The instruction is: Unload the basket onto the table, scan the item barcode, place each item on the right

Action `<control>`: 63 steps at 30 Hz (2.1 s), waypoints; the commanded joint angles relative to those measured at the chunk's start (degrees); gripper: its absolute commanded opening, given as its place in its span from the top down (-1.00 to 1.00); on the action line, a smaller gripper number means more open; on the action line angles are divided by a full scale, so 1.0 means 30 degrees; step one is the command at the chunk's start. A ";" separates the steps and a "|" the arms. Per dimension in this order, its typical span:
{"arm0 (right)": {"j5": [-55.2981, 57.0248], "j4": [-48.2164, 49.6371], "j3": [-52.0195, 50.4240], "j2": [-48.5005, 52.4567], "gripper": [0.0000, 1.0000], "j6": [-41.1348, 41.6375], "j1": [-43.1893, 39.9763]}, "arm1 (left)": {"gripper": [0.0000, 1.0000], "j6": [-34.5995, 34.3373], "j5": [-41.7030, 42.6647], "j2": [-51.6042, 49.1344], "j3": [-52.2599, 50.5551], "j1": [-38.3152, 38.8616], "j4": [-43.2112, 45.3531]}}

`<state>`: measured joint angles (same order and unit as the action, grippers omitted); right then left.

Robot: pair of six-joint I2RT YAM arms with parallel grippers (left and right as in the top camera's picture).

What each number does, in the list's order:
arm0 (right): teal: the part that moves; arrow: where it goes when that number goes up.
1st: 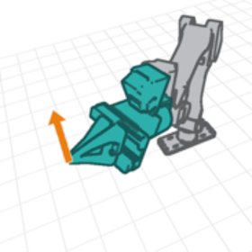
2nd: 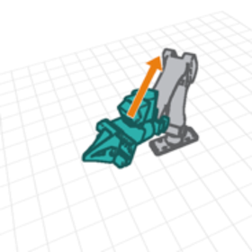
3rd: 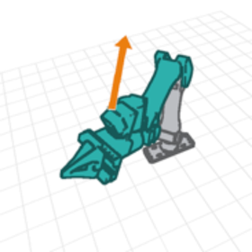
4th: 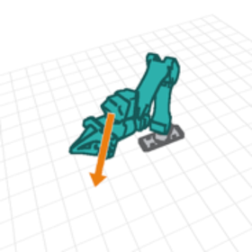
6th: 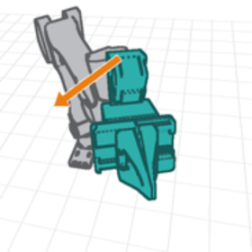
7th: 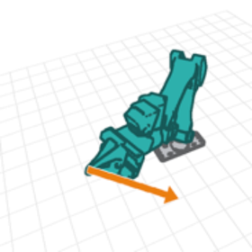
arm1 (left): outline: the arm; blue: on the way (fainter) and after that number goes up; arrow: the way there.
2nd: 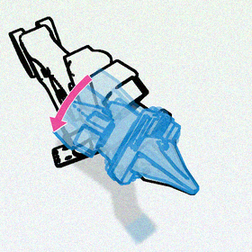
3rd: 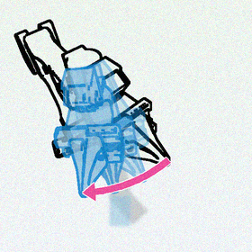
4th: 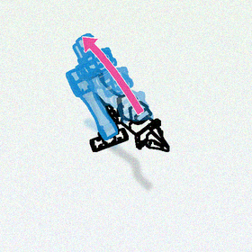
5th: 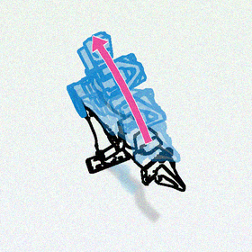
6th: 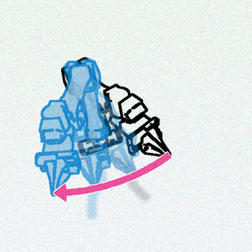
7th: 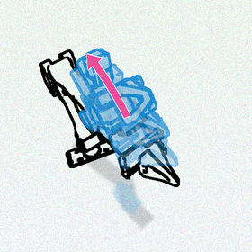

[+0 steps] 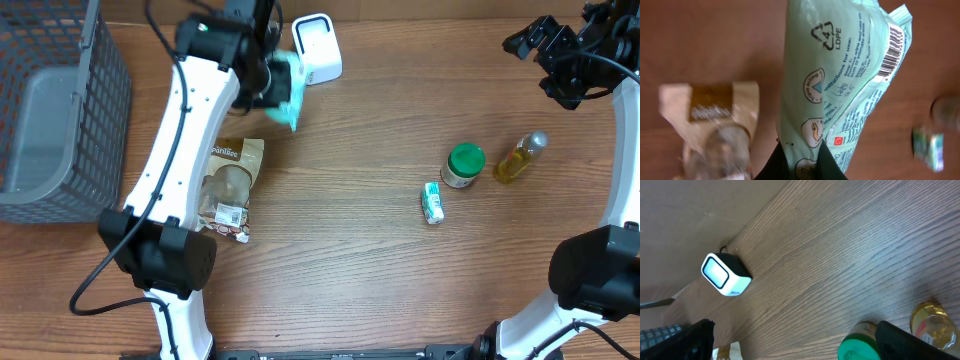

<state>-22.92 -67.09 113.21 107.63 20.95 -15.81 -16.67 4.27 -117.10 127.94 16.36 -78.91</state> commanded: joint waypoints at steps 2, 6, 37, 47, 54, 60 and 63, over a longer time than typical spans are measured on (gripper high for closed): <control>0.0131 0.0036 0.0393 -0.0270 -1.00 -0.0117 0.0000 | 0.92 -0.0510 -0.3432 0.0634 0.2965 -0.0044 0.0328; 0.0131 0.0036 0.0393 -0.0270 -1.00 -0.0117 -0.0007 | 0.92 0.0568 -0.6470 0.0430 0.3009 0.0437 0.1872; 0.0131 0.0036 0.0393 -0.0270 -1.00 -0.0117 0.0000 | 0.92 1.3857 -2.2403 -1.1315 0.3009 0.4182 1.6677; 0.0131 0.0036 0.0393 -0.0270 -1.00 -0.0117 0.0000 | 0.92 1.4622 -2.1966 -1.1905 0.3009 0.4350 1.6655; 0.0131 0.0036 0.0393 -0.0270 -1.00 -0.0117 0.0000 | 0.91 1.4557 -2.0247 -1.1825 0.3016 0.4452 1.5890; 0.0131 0.0036 0.0393 -0.0270 -1.00 -0.0117 -0.0007 | 0.91 1.3784 -1.9715 -1.0171 0.3016 0.4444 1.5905; 0.0131 0.0036 0.0393 -0.0270 -1.00 -0.0117 -0.0007 | 0.92 1.2517 -1.7930 -0.8480 0.3016 0.4473 1.4797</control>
<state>-22.90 -67.09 113.21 107.63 20.97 -15.81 24.77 -56.21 -150.43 136.11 29.17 -32.97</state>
